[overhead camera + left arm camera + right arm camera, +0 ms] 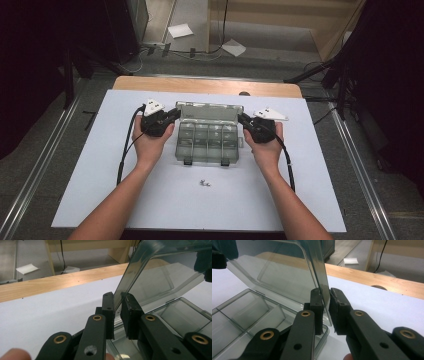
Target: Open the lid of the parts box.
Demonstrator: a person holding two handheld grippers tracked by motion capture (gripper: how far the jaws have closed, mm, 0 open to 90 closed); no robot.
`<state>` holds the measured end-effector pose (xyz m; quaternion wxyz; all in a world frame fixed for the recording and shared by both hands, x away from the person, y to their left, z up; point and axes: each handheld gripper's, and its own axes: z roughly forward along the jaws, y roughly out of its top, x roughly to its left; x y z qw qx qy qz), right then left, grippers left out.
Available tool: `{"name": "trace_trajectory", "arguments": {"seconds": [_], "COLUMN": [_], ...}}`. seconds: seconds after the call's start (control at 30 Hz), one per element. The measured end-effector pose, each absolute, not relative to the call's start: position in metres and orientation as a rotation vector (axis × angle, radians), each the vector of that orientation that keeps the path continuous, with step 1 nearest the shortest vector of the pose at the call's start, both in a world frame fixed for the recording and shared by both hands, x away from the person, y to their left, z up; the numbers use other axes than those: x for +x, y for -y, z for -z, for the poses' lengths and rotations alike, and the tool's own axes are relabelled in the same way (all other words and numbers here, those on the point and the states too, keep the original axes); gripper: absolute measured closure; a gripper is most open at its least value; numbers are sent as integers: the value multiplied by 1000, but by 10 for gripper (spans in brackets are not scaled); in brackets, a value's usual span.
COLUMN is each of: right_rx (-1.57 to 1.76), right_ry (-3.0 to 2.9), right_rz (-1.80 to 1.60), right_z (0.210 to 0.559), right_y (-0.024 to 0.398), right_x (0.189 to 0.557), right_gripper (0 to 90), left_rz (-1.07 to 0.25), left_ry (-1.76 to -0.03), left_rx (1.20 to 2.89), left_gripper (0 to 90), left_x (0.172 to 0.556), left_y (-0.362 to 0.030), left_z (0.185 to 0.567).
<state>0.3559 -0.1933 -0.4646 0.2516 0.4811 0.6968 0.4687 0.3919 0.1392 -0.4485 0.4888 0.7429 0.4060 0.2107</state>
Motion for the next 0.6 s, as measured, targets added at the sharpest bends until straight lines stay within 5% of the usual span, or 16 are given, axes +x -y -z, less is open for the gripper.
{"name": "trace_trajectory", "arguments": {"seconds": [0.6], "right_rx": [1357], "right_ry": [-1920], "right_rz": [-1264], "right_z": [461], "right_y": [195], "right_x": [377], "right_gripper": [838], "left_rz": [-494], "left_ry": [-1028], "left_rx": [1820], "left_gripper": [826], "left_x": [412], "left_y": [-136], "left_z": [456]}}
